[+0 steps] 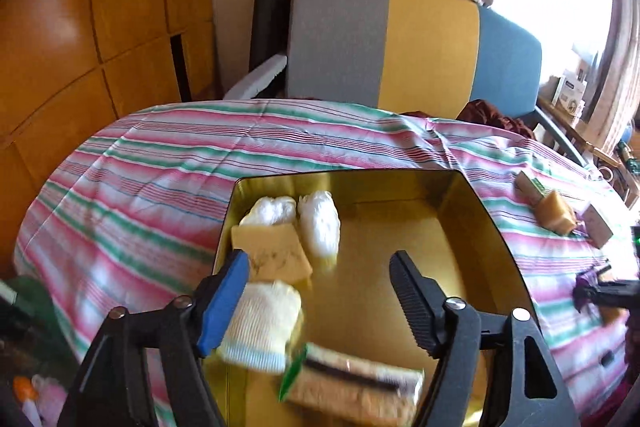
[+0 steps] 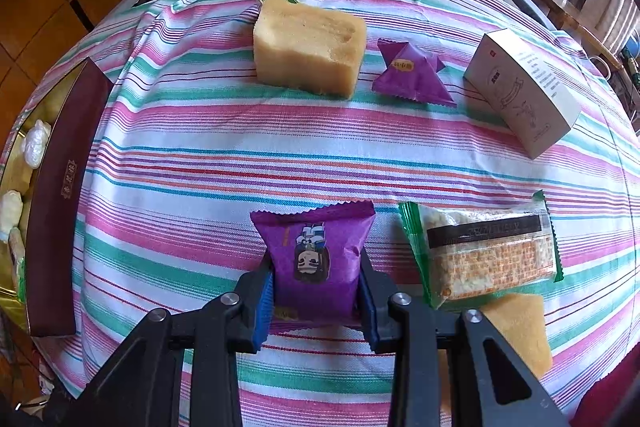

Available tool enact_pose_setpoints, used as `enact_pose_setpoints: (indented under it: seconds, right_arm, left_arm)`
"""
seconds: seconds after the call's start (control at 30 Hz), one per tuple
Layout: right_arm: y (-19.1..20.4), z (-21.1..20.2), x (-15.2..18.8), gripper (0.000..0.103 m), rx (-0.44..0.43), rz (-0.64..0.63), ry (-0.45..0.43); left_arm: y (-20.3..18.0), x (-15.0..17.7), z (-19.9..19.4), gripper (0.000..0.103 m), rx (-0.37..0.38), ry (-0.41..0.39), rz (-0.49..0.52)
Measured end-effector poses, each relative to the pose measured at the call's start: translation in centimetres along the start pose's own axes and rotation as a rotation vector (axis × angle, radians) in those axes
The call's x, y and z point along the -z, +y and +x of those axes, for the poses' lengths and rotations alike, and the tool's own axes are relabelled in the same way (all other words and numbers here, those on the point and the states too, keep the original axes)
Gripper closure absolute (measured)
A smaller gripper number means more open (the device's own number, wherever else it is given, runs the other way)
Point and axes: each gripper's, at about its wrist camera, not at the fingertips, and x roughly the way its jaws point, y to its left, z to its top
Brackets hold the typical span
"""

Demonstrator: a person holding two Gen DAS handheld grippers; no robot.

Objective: Organize objects
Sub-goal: 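Carry the purple packet into the gold tray and open the right tool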

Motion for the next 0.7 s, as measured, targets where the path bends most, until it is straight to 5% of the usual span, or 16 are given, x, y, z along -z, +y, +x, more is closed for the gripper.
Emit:
enact_pose_setpoints:
  seconds: [0.27,0.5,0.7]
  right_arm:
    - [3.0,-3.2,-0.7,0.069,-0.086,0.002,-0.074]
    - [11.4,-6.3,-2.9,0.069,-0.227,-0.135,-0.164]
    - [19.9,-6.3,-3.9,0.069,-0.364,-0.267,-0.132]
  left_arm:
    - [0.5,2.5,-2.6,0.026,-0.019,-0.025,0.010]
    - [1.3,3.3,-2.9,0.026,-0.005,-0.021,-0.025]
    - [3.5,3.8,-3.1,0.026,-0.012,-0.015,-0.082]
